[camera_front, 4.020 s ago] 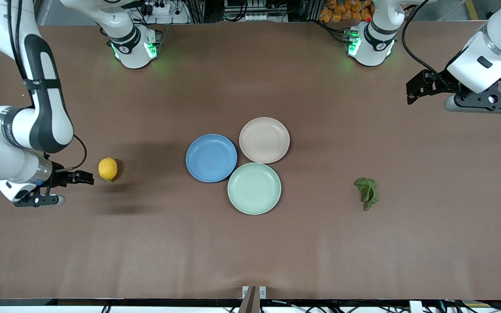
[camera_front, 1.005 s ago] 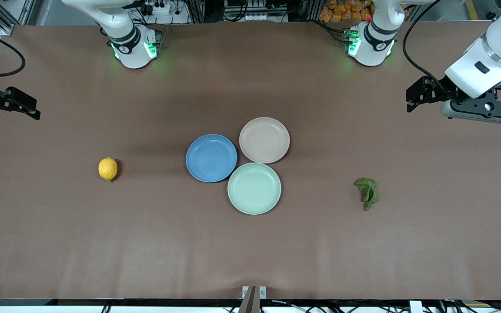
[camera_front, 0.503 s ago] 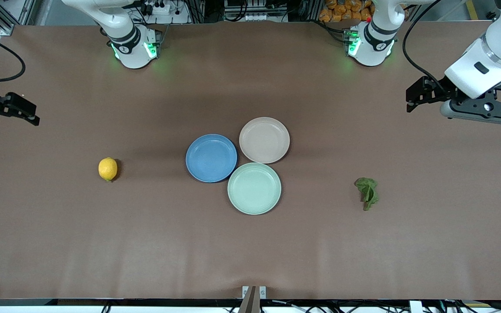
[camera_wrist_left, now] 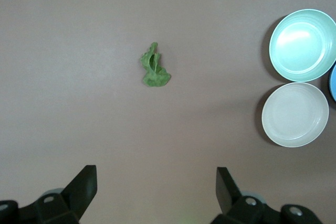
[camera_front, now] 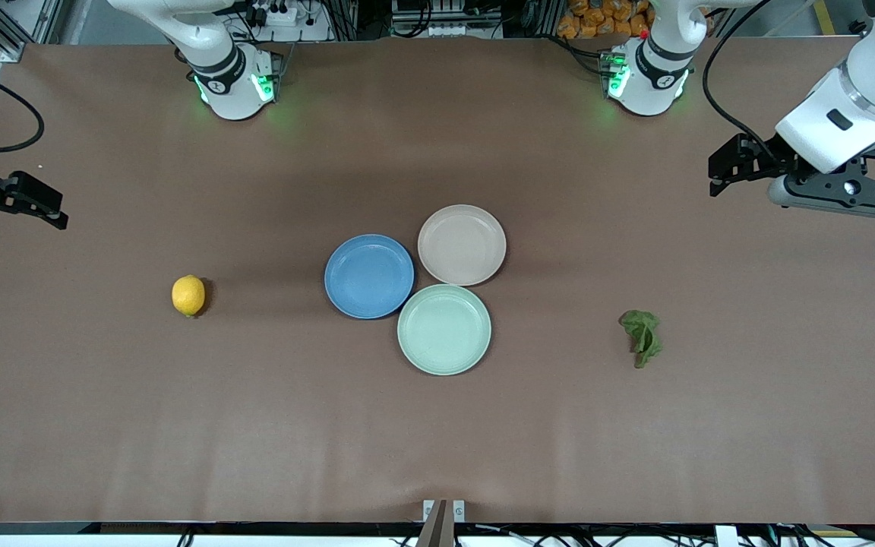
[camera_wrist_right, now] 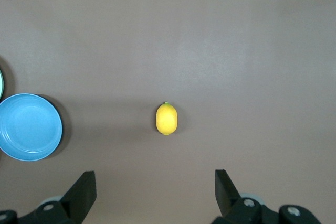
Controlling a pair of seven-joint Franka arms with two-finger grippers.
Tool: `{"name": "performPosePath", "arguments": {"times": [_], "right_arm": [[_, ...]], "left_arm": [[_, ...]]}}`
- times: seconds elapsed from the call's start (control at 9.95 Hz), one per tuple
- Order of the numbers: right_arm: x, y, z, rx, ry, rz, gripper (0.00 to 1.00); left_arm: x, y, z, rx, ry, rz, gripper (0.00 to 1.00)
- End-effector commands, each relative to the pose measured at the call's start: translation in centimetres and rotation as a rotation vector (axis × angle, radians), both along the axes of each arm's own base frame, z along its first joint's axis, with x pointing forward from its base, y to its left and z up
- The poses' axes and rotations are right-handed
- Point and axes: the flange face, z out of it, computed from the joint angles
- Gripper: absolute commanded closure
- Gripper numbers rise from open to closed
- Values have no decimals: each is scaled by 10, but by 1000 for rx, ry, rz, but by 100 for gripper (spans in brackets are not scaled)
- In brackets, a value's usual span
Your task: Pick lemon and lettuce from blue and beige plates
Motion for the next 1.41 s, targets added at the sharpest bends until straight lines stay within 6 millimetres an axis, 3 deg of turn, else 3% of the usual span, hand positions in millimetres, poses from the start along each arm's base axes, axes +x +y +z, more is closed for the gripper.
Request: {"name": "performPosePath", "arguments": {"times": [0.0, 1.31], "right_arm": [[3, -6, 5, -4, -5, -26, 0], [14, -8, -3, 7, -15, -32, 0]], "left_arm": [[-4, 1, 3, -1, -8, -19, 0], [-5, 2, 6, -2, -14, 16, 0]]}}
